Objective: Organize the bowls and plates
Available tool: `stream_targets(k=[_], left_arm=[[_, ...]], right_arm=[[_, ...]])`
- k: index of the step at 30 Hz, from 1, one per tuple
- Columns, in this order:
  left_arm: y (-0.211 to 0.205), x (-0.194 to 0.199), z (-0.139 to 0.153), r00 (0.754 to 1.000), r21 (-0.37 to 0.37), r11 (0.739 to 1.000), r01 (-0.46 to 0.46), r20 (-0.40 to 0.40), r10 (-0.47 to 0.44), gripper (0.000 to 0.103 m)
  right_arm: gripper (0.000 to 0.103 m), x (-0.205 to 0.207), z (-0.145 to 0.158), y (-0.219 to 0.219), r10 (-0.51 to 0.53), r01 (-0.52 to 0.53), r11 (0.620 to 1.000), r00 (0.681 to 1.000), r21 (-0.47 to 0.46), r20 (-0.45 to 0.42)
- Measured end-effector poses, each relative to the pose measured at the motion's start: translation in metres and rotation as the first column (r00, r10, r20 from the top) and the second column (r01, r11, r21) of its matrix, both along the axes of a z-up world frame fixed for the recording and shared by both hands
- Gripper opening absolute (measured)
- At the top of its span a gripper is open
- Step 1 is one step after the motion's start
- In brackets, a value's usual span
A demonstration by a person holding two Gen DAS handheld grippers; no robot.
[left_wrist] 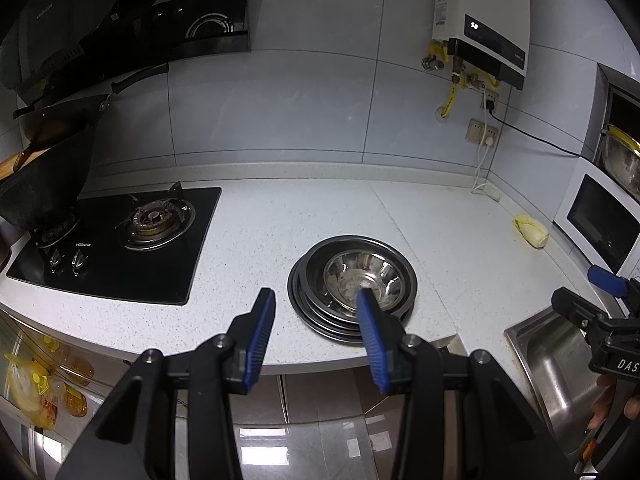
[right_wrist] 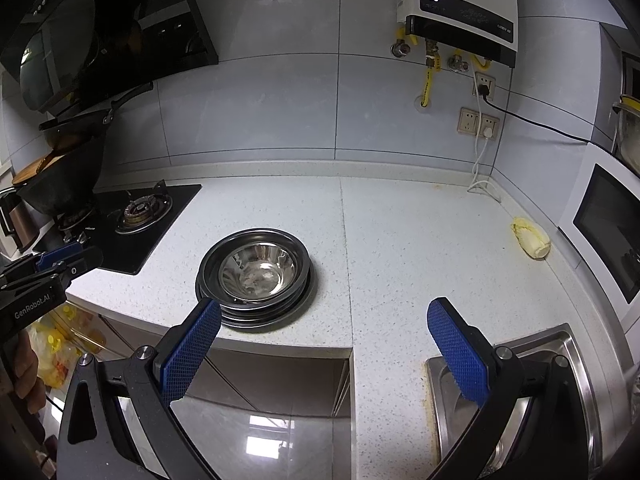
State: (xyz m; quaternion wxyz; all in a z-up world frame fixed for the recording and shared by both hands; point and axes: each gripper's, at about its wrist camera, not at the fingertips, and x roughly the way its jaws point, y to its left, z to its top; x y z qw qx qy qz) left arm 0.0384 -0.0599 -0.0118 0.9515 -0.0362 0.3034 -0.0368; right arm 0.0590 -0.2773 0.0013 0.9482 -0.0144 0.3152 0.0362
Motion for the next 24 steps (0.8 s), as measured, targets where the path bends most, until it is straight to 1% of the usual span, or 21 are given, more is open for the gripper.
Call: stream_targets(k=[7,24], left_arm=[[0.0013,0.0000,-0.0006,1.000,0.006,1.000,-0.013,0.013,0.013,0.041],[0.0052,0.0008,0.0005,1.000,-0.002,1.000,-0.003,0.003,0.003,0.041]], right_arm=[[0.101,0.0014,-0.0001,0.0031,0.004,-0.004,1.000,1.000,-0.007,0.001],[0.101,0.0035,-0.0008,0.0085,0.011,-0.011,1.000,1.000,-0.010,0.000]])
